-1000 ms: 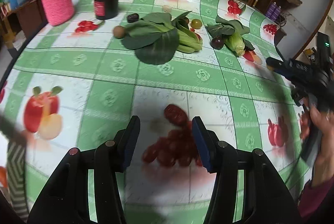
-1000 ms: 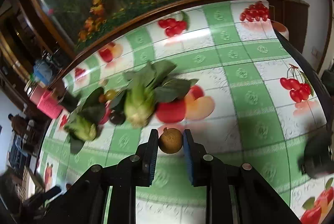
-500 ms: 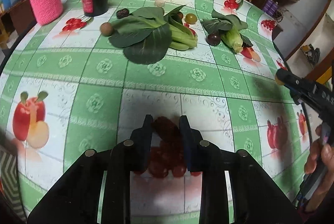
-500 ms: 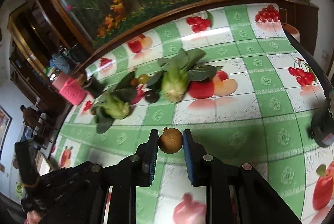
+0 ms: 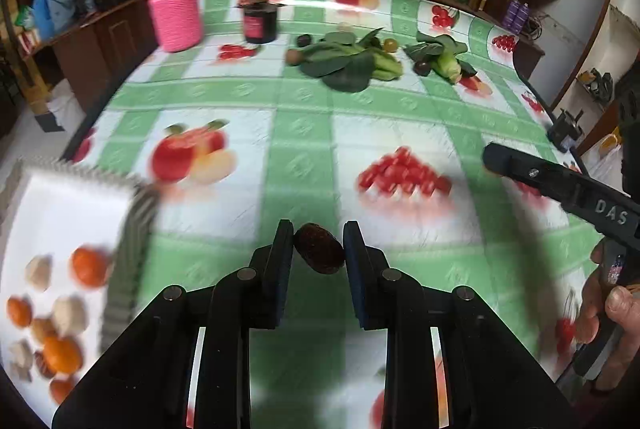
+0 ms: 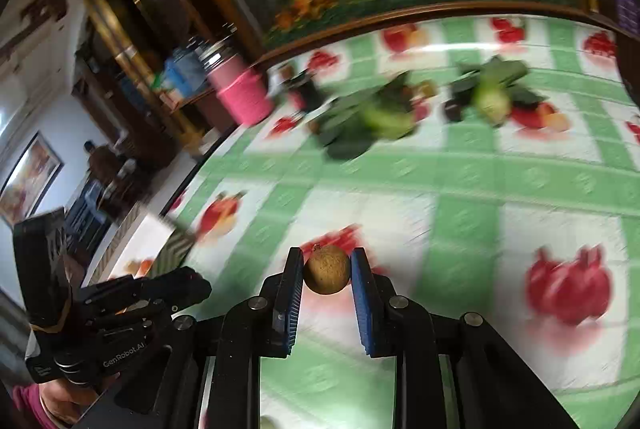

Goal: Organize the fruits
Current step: 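Grasp a red date with the left gripper while the right gripper holds the brown fruit, then carry the red date and the brown fruit over the white tray with both grippers, then open the left gripper to drop the date while the right gripper releases the brown fruit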

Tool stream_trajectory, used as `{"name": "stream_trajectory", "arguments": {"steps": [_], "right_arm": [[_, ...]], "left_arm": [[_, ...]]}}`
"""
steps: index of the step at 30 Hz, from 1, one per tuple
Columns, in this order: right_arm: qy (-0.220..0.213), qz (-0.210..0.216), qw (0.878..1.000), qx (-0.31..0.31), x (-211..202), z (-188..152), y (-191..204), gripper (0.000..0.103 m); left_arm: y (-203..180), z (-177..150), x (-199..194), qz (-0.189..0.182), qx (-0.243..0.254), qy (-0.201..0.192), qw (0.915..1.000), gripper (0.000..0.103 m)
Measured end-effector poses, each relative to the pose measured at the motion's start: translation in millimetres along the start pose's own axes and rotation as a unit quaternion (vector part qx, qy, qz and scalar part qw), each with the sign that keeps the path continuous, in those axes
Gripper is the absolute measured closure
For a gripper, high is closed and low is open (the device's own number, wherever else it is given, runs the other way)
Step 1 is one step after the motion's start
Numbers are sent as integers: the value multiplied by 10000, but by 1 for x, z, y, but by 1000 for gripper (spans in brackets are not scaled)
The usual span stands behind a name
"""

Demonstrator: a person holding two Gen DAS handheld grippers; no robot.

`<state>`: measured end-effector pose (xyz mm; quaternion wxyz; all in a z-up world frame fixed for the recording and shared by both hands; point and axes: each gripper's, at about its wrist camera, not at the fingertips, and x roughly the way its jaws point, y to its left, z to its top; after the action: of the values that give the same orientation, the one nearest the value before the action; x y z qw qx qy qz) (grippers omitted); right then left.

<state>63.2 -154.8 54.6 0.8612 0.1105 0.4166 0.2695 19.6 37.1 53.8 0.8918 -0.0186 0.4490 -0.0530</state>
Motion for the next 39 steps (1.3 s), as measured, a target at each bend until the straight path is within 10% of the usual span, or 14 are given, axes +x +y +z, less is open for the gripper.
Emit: {"name": "stream_trajectory", "arguments": {"steps": [21,39], "right_arm": [[452,917,9881,-1151,52,-58,178,80],[823,1210,9705,-1918,89,-72,258,80]], "left_arm": [[124,-85,-95,1372,-598,-778,9857,78],[188,-129,-104,1673,-1069,-516,9787,78]]}}
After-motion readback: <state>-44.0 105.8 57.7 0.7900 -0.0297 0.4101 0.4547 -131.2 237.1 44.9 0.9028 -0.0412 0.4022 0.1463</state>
